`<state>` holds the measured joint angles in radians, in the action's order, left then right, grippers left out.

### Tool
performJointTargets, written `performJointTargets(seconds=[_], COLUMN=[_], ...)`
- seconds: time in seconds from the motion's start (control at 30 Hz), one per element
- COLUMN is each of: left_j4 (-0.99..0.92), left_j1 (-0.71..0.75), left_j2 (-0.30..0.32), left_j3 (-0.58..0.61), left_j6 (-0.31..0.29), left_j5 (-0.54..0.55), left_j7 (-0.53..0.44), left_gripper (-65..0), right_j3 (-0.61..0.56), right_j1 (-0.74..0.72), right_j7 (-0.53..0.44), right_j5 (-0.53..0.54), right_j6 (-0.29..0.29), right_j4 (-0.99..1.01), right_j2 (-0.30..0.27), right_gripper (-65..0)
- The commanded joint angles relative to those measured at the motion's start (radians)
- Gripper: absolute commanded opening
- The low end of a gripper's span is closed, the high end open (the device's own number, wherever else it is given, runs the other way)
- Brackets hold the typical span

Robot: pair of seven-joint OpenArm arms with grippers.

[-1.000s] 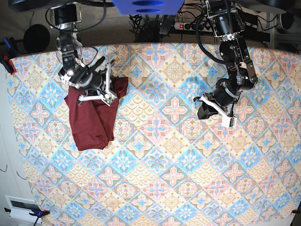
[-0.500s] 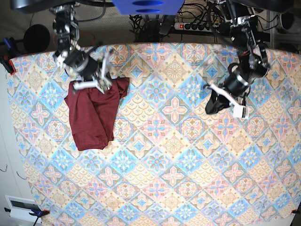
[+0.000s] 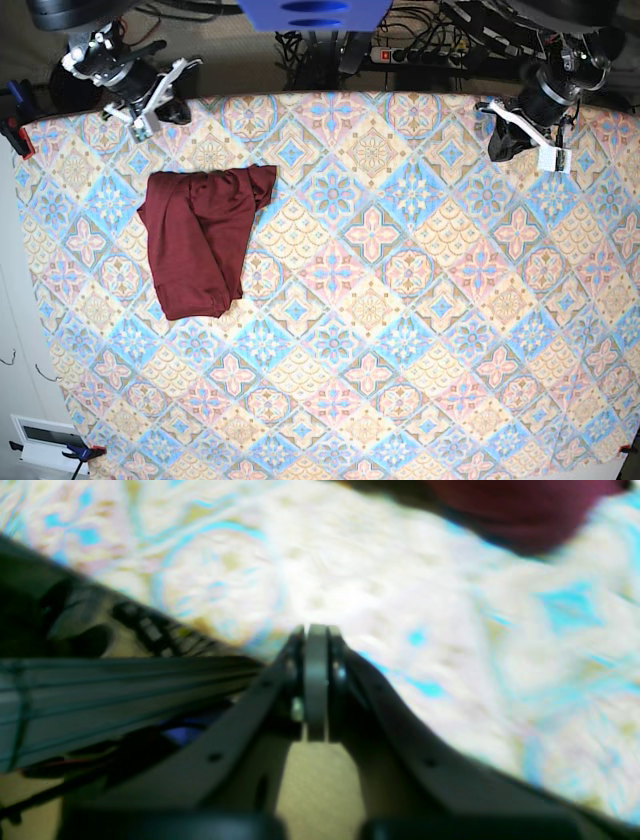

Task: Layout the t-shirt on the table in an organized manner, then fold the t-shirt properly

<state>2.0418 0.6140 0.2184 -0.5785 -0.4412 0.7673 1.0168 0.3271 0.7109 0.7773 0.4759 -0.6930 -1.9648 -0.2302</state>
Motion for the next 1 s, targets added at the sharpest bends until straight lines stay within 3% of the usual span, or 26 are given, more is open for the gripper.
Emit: performJointTargets(seconds=[0.0,0.23,0.33,0.43,0.63,0.97], left_j4=[0.033,0.035,0.03,0.003,-0.115,-0.478], left_j1=[0.05,0.257,0.349,0.406,0.409,0.278], left_j2=[0.011,0.011,0.009,0.008,0.005,0.006], left_j3=[-0.03,-0.128,-0.139,-0.139,-0.085,0.148], left_j6=[-0.005,-0.005,-0.005,-0.005,-0.003,0.002], left_j5=[0.016,0.016,0.01,0.004,-0.091,-0.308], left_j7=[-0.025,-0.025,-0.026,-0.026,-0.029,-0.303], left_gripper=[-65.0,-65.0,-65.0,-65.0,-65.0,-65.0], right_j3=[0.025,0.059,0.053,0.05,0.048,0.056], right_j1=[0.028,0.135,0.177,0.183,0.177,-0.007], right_j7=[-0.017,-0.015,-0.017,-0.017,-0.026,-0.088], right_j5=[0.014,-0.046,-0.141,-0.233,-0.417,-0.437], right_j6=[-0.005,-0.005,-0.005,-0.005,-0.005,-0.005], right_j4=[-0.017,0.009,0.031,0.091,0.308,0.666], right_j2=[-0.007,-0.004,0.001,0.042,0.097,0.101], right_gripper=[-65.0,-65.0,-65.0,-65.0,-65.0,-65.0])
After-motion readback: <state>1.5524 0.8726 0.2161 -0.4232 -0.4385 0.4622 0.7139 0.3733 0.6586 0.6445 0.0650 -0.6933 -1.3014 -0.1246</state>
